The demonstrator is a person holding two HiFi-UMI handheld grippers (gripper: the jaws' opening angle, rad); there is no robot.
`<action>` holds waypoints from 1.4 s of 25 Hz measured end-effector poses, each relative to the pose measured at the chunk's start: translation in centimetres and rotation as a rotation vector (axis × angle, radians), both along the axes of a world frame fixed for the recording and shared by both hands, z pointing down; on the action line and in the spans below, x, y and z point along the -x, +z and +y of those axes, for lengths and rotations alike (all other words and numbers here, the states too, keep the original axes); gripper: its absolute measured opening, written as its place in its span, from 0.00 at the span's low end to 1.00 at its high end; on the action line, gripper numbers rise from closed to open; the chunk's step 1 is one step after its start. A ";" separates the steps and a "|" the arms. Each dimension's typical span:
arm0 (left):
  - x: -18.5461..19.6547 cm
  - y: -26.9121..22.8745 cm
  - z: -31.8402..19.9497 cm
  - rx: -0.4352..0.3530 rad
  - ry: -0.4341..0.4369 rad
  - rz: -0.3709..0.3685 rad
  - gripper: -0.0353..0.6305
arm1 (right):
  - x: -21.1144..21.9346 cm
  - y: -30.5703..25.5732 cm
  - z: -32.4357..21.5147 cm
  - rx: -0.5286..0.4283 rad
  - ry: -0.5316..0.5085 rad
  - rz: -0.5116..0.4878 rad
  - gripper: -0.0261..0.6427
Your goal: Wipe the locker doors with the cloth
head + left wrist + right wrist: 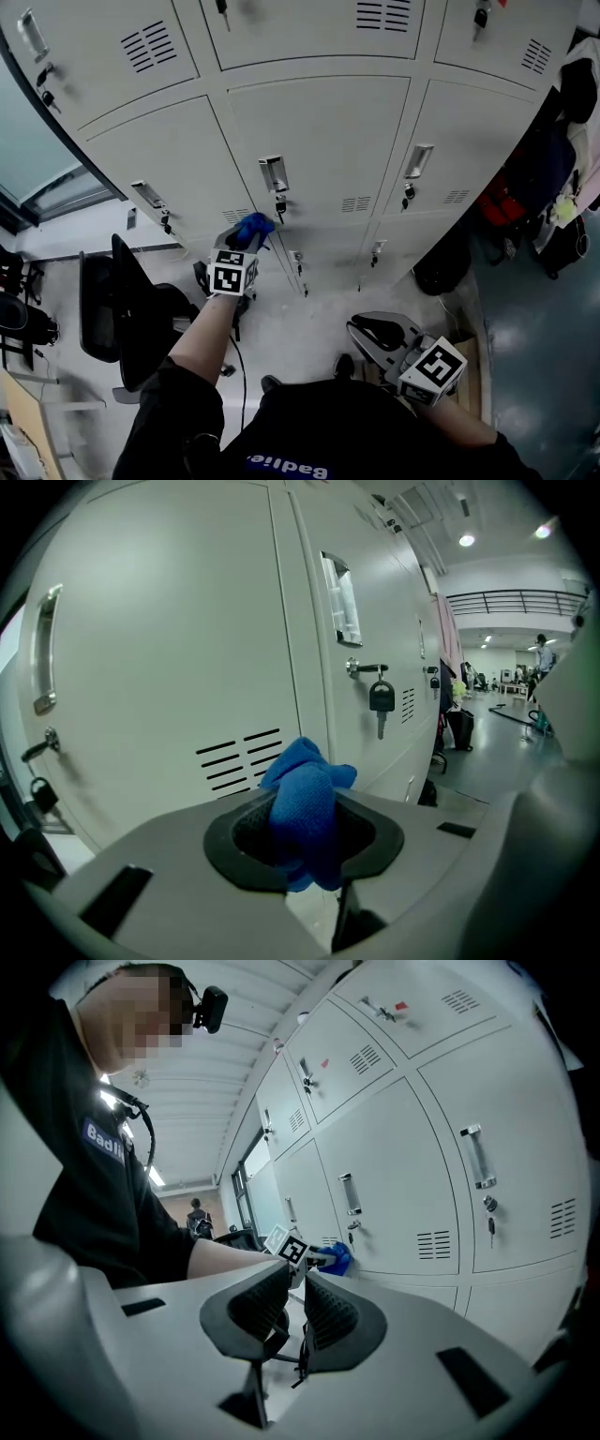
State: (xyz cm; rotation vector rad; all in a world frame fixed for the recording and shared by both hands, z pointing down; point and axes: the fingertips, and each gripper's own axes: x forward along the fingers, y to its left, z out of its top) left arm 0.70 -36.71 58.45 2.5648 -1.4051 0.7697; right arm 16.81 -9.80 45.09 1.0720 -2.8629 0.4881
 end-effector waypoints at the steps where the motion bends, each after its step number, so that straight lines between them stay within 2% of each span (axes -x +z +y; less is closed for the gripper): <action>1: 0.2 -0.3 0.4 0.000 -0.015 -0.001 0.21 | -0.1 -0.4 0.0 -0.008 -0.013 -0.020 0.11; 4: 1.3 -1.8 1.9 -0.017 -0.050 0.001 0.21 | 0.4 -1.9 -0.2 -0.052 -0.064 -0.059 0.11; 7: 2.6 -4.4 3.5 -0.053 -0.068 0.027 0.21 | 1.1 -1.8 -0.4 -0.069 -0.096 -0.015 0.11; 11: 5.0 -7.9 7.4 -0.083 -0.106 0.132 0.21 | 3.4 -2.0 0.4 -0.082 -0.115 0.006 0.11; 14: 7.0 -10.4 10.8 -0.106 -0.088 0.202 0.21 | 6.3 -2.7 1.2 -0.094 -0.103 0.015 0.11; 16: 8.2 -12.0 13.4 -0.115 -0.052 0.255 0.21 | 9.0 -3.3 2.1 -0.101 -0.105 0.020 0.11; 20: 10.0 -14.8 19.3 -0.126 0.086 0.357 0.21 | 14.8 -3.7 3.9 -0.114 -0.117 0.043 0.11; 24: 12.1 -16.0 24.4 -0.115 0.204 0.406 0.21 | 18.8 -2.9 5.3 -0.099 -0.085 0.050 0.11; 29: 12.9 -17.4 29.0 -0.092 0.317 0.486 0.21 | 21.0 -2.3 6.7 -0.081 -0.044 0.072 0.11; 32: 11.9 -18.8 30.9 -0.111 0.370 0.520 0.21 | 20.8 -3.1 7.1 -0.122 -0.017 0.071 0.11; 35: 11.1 -19.6 31.7 -0.127 0.381 0.524 0.21 | 20.5 -4.2 7.3 -0.170 -0.002 0.056 0.11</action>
